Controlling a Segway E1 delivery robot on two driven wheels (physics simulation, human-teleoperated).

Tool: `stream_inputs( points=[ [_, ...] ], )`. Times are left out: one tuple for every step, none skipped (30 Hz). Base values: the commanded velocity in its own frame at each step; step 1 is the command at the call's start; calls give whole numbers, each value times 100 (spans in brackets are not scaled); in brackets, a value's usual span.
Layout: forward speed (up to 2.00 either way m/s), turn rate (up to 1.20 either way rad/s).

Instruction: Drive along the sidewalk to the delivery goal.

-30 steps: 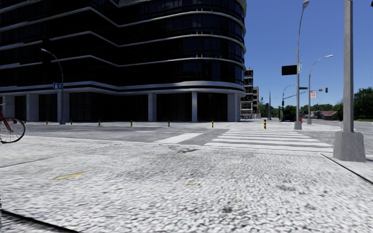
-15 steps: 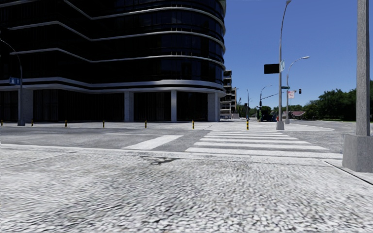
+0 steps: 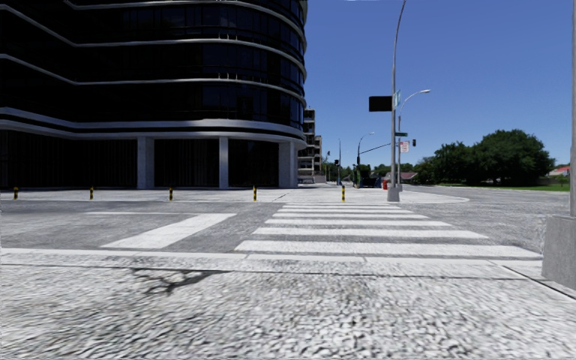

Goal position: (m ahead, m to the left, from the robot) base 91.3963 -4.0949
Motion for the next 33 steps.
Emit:
stream_inputs(
  points=[
    [191,-42],
    [191,-42],
    [191,-42],
    [191,-42],
    [191,-42],
    [191,-42],
    [191,-42],
    [191,-42],
    [191,-42],
    [191,-42],
    [191,-38],
    [191,0],
    [191,0],
    [191,0],
    [191,0],
    [191,0],
    [191,0],
    [191,0],
    [191,0],
    [191,0],
    [191,0],
    [191,0],
    [191,0],
    [191,0],
    [191,0],
    [191,0],
    [191,0],
    [191,0],
    [191,0],
    [191,0],
    [191,0],
    [191,0],
    [191,0]
  ],
)
